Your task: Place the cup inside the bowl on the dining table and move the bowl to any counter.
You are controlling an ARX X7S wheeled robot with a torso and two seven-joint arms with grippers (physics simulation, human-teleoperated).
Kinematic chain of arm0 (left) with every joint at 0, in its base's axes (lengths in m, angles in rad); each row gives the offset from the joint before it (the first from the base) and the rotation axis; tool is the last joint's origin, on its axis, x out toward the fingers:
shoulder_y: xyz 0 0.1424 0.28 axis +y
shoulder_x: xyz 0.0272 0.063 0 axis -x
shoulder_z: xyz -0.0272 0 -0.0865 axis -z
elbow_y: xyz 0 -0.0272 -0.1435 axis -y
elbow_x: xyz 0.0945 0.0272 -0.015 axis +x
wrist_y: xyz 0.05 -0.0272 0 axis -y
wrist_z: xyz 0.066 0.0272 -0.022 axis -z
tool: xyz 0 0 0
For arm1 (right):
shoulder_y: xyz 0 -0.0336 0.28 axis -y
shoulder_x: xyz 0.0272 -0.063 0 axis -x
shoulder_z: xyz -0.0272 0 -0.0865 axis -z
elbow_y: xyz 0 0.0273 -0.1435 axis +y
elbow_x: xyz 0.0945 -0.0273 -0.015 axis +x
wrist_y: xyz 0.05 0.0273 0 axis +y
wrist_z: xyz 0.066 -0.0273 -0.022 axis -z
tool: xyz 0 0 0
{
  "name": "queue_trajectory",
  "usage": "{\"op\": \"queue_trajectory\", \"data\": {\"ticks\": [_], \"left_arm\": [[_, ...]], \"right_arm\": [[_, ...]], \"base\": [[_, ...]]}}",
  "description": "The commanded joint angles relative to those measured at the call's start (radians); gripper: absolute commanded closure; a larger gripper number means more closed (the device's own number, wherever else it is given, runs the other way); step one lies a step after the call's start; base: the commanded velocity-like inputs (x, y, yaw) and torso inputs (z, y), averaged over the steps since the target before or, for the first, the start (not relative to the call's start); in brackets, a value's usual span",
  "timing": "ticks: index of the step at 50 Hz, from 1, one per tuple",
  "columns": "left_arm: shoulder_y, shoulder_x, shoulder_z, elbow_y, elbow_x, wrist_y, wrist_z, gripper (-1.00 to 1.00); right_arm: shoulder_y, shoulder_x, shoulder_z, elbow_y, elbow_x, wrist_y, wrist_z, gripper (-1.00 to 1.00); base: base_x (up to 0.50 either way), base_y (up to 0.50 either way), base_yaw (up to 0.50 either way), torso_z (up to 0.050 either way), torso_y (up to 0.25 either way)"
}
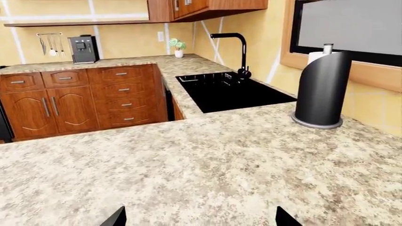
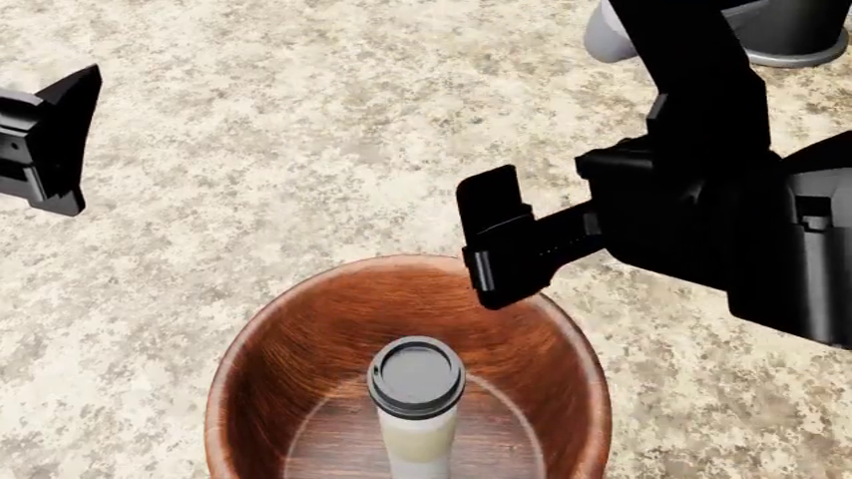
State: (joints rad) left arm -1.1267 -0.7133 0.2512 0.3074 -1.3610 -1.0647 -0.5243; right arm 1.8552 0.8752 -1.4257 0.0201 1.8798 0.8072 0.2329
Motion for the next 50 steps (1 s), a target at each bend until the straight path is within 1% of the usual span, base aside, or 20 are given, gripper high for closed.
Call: {"op": "queue_trajectory", "data": {"ticks": [1,6,17,26,31,42,50], "left_arm": [[0.014,0.004,0.007,-0.003,0.004,0.008,0.005,-1.00],[0.019,0.015,0.011,-0.005,0.012,0.017,0.002,-1.00],[0.046,0.005,0.002,0.012,0.005,0.032,0.003,-1.00],[0.041,0.003,0.003,0.009,0.004,0.032,0.003,-1.00],[0.058,0.004,-0.001,0.015,0.015,0.050,0.005,-1.00],[0.039,0.011,0.010,0.006,0.013,0.045,0.009,-1.00],[0.038,0.006,0.012,0.004,0.013,0.044,0.014,-1.00]], "right_arm": [[0.009,0.050,-0.034,0.049,0.026,0.092,-0.010,-1.00],[-0.007,0.070,-0.043,0.030,0.040,0.105,-0.003,-1.00],[-0.036,0.099,-0.061,-0.018,0.115,0.131,0.050,-1.00],[-0.063,0.087,-0.070,0.000,0.152,0.128,0.058,-1.00],[-0.068,0.063,-0.071,0.060,0.155,0.118,0.050,-1.00],[-0.096,0.024,-0.088,0.163,0.144,0.124,0.006,-1.00],[-0.129,0.018,-0.098,0.159,0.162,0.117,0.016,-1.00]], "base": [[0.00,0.00,0.00,0.000,0.000],[0.00,0.00,0.00,0.000,0.000],[0.00,0.00,0.00,0.000,0.000],[0.00,0.00,0.00,0.000,0.000],[0.00,0.00,0.00,0.000,0.000],[0.00,0.00,0.00,0.000,0.000],[0.00,0.00,0.00,0.000,0.000]]}}
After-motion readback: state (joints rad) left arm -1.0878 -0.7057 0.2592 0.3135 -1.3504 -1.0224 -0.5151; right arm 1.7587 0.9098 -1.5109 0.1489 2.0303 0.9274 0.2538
